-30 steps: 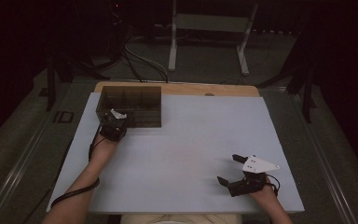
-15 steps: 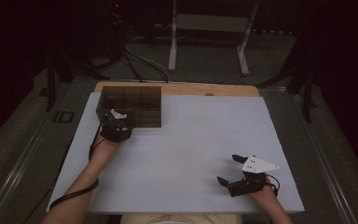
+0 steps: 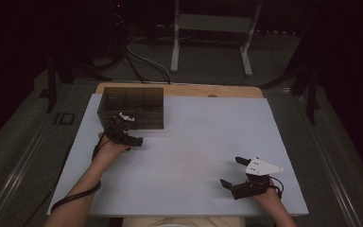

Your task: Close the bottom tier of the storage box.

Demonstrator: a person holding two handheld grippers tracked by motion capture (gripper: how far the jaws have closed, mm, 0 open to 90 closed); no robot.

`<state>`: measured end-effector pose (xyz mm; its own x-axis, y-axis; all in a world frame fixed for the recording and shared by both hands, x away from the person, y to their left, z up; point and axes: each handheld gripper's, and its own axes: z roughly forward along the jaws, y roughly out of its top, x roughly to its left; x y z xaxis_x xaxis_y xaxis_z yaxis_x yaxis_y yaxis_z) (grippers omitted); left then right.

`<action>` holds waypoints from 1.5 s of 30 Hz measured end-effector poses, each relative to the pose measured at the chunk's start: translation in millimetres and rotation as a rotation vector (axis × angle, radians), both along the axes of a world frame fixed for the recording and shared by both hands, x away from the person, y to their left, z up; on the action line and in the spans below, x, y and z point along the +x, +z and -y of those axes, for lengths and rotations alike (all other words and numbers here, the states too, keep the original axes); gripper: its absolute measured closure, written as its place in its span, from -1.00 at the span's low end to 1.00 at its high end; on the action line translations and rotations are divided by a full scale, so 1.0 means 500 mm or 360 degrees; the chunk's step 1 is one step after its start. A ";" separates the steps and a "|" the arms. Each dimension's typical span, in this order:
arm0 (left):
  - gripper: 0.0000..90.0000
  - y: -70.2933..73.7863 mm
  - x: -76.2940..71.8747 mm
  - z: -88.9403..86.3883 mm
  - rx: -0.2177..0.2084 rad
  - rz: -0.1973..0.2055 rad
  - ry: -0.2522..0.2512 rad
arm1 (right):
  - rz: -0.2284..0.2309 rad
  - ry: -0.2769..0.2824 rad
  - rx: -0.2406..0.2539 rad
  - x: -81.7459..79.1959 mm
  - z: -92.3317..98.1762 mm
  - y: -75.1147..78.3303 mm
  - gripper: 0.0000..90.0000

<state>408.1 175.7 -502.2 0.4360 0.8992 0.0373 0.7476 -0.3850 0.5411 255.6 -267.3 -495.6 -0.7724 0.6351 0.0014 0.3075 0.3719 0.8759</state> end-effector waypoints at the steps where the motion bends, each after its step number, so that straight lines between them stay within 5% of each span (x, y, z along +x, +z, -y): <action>1: -0.96 0.000 0.000 0.001 0.0005 -0.0006 -0.0012 | 0.0000 0.0000 -0.0001 0.000 0.000 0.000 -1.00; 12: -0.98 -0.002 -0.005 0.007 -0.0068 -0.0037 -0.0152 | -0.0003 -0.0001 0.0002 0.001 0.000 -0.001 -1.00; 17: -0.98 0.002 -0.007 0.013 -0.0117 -0.0072 -0.0322 | -0.0001 -0.0002 0.0001 0.001 0.001 -0.001 -1.00; 26: -0.98 0.016 -0.012 0.037 -0.0157 -0.0074 -0.0497 | -0.0002 -0.0003 0.0004 0.001 0.000 -0.001 -1.00; 45: -0.98 0.055 -0.028 0.039 -0.0315 -0.0043 -0.0603 | 0.0002 -0.0001 0.0002 0.000 0.001 0.000 -1.00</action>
<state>393.9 156.2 -474.6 0.7352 0.6641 -0.1358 0.5884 -0.5258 0.6142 255.7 -267.7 -495.5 -0.7722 0.6354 0.0010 0.3063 0.3708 0.8768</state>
